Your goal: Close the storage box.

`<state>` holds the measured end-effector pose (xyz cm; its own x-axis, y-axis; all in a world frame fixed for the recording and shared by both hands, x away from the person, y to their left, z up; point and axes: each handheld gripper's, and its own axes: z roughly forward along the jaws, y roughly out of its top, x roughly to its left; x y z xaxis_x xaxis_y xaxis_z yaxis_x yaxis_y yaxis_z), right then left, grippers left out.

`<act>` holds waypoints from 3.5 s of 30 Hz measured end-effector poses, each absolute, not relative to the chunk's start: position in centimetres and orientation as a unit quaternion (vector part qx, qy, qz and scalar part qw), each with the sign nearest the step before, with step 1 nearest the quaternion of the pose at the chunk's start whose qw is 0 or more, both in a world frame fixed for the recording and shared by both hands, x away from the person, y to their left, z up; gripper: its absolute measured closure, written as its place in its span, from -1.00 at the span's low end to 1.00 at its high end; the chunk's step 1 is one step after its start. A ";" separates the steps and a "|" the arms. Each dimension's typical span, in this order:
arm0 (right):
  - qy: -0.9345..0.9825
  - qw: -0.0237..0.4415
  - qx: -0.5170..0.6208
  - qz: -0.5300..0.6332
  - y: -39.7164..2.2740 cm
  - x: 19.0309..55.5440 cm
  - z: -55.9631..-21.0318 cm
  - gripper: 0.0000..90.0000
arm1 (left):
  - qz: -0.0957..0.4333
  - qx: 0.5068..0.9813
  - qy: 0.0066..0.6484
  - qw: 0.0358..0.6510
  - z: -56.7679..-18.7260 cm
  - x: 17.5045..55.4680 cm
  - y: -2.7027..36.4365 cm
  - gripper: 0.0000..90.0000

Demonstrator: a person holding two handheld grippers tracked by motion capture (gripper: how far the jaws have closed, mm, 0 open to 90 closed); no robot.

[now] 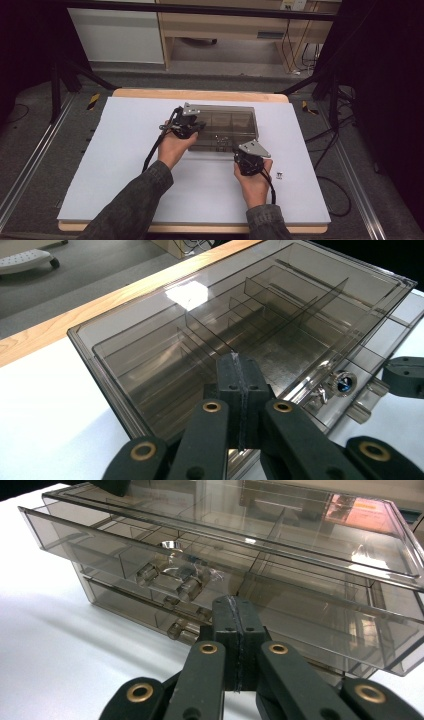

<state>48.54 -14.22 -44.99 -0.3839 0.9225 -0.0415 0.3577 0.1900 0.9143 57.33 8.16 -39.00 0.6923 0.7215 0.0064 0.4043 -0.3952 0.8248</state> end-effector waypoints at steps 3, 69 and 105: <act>0.700 0.318 0.457 0.447 -14.2 48.8 -44.8 1.00 | 0.185 0.814 0.346 0.428 -39.0 57.4 8.2 1.00; 0.755 0.366 0.397 0.371 -13.4 46.1 -45.4 -0.23 | 0.272 0.783 0.375 0.415 -42.2 50.1 22.1 -0.03; 0.800 0.584 0.092 0.098 -7.2 46.0 -47.9 0.29 | 0.343 0.767 0.388 0.377 -45.9 45.6 27.7 -0.85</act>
<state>46.03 -7.15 -47.86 -0.3002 0.2613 -0.9174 0.0323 0.9640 0.2640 45.63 27.69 -45.89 0.4626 0.8553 0.2335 0.3371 -0.4133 0.8459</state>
